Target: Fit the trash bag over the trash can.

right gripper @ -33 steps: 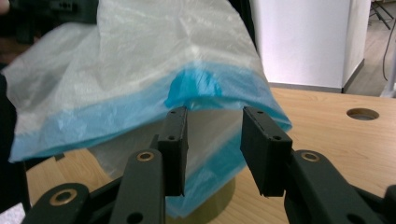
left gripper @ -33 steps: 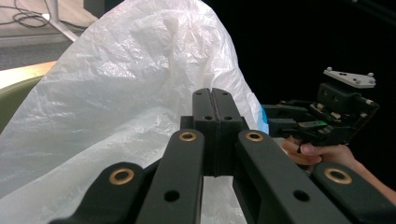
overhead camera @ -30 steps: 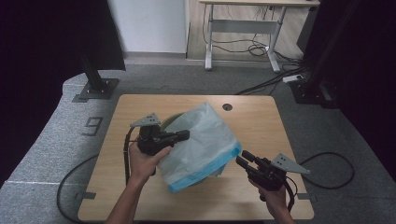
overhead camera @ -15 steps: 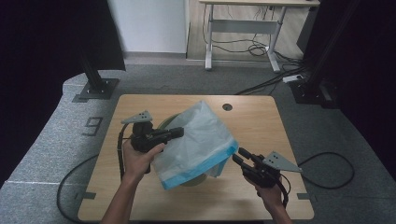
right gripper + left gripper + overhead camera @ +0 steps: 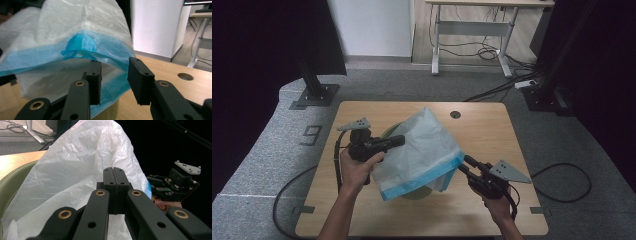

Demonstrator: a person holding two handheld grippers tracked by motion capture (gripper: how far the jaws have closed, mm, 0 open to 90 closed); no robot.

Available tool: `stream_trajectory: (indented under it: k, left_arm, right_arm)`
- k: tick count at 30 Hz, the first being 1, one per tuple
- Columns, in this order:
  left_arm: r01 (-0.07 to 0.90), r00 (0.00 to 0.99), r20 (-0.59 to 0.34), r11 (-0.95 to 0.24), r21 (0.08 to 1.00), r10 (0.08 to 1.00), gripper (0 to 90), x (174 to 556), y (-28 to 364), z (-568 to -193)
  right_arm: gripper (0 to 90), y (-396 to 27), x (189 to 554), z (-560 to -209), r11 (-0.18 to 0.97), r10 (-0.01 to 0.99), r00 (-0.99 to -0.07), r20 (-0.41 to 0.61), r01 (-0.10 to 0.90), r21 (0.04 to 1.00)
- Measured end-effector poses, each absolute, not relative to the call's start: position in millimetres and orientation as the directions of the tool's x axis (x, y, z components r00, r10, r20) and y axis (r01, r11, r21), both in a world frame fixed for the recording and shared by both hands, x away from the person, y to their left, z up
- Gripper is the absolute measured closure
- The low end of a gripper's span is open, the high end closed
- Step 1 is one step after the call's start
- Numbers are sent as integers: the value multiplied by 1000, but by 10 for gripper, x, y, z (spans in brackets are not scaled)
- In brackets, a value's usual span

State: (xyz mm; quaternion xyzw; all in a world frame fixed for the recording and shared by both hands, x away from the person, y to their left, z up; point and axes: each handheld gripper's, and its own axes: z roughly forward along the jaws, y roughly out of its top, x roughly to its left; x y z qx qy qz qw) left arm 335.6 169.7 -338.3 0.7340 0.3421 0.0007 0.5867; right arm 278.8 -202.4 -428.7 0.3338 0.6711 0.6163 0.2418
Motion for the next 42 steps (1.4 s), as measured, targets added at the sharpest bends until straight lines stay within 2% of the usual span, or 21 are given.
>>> stream_trajectory:
  k: [5, 8, 10, 23, 42]
  left_arm:
    - [508, 763, -411, -69, 859, 499, 899, 3369, 1675, -3394]
    - [509, 763, -417, -62, 858, 494, 899, 3374, 1650, -3404]
    - [510, 762, -420, -57, 858, 493, 899, 3380, 1633, -3413]
    - [489, 741, -437, 35, 871, 510, 900, 3451, 1654, -3407]
    - [479, 720, -430, 58, 876, 545, 900, 3499, 1698, -3390]
  right_arm:
    - [706, -1989, 2751, -4267, -8, 754, -647, 116, 167, 986]
    - [832, -2005, 2746, -4252, -47, 755, -637, 155, 183, 982]
    - [884, -2015, 2744, -4246, -67, 749, -639, 176, 190, 979]
    - [889, -2041, 2730, -4276, -43, 745, -648, 156, 187, 981]
    - [889, -2043, 2653, -4308, 12, 745, -659, 104, 170, 985]
